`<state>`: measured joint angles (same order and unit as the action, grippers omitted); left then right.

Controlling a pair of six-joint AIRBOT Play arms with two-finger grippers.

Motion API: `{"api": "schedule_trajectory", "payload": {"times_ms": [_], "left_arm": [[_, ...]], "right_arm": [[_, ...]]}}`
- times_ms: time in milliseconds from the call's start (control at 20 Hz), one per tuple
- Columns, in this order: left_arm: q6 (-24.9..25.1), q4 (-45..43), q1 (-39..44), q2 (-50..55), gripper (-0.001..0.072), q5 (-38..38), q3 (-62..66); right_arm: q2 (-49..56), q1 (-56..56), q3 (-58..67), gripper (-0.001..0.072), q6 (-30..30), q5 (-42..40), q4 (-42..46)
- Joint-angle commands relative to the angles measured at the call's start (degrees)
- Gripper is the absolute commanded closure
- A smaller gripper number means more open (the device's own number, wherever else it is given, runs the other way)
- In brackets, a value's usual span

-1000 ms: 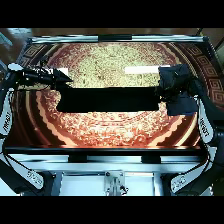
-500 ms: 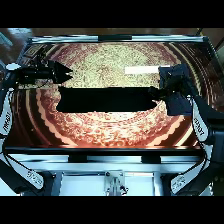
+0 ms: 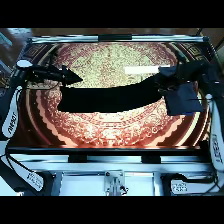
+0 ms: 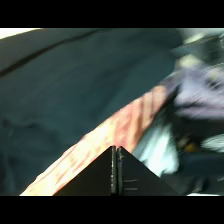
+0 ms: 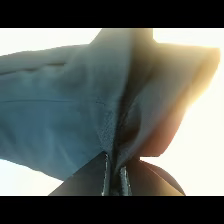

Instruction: Fold the shirts.

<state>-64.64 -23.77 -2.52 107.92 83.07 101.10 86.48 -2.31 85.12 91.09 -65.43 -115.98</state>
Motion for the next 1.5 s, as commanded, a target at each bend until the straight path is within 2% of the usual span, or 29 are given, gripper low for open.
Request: {"api": "schedule_trajectory", "payload": {"times_ms": [0,150,200,300,500,700,800,1000,1250,1450], "left_arm": [[-2.2,-13.0,5.7,-2.9,0.0681,-3.8,0.0],[-10.2,-25.1,10.3,-4.9,0.0681,-5.5,0.0],[-13.6,-31.5,12.3,-6.0,0.0681,-5.7,-0.3],[-17.9,-38.8,15.5,-10.2,0.0681,-11.3,-3.5],[-18.2,-33.4,21.0,-12.8,0.0680,-14.7,-8.7],[-18.8,-21.5,28.8,-9.1,0.0680,-26.4,-10.4],[-19.3,-23.1,32.2,-7.2,0.0681,-29.6,-10.4],[-24.0,-26.1,33.8,-4.9,0.0681,-31.8,-10.4],[-25.1,-17.8,39.1,-1.5,0.0681,-42.6,-10.2],[-25.0,-15.7,40.5,-0.6,0.0681,-45.5,-10.3]], "right_arm": [[-8.2,0.0,0.0,0.0651,-1.9,-5.6,-0.1],[-13.3,0.0,0.0,0.0651,-3.8,-6.3,-0.1],[-14.5,0.0,0.0,0.0651,-4.4,-6.3,-0.1],[-16.1,0.0,0.0,0.0651,-4.7,-6.7,-0.1],[-16.4,0.7,0.0,0.0651,-4.7,-7.3,-0.2],[-16.7,3.0,0.0,0.0651,-4.7,-7.5,-0.7],[-17.6,3.6,0.0,0.0651,-4.6,-7.6,-0.9],[-21.9,3.5,0.0,0.0651,-4.7,-7.7,-2.3],[-26.7,3.6,0.0,0.0651,-6.1,-7.7,-6.9],[-27.2,3.6,0.0,0.0651,-6.5,-8.7,-6.4]]}}
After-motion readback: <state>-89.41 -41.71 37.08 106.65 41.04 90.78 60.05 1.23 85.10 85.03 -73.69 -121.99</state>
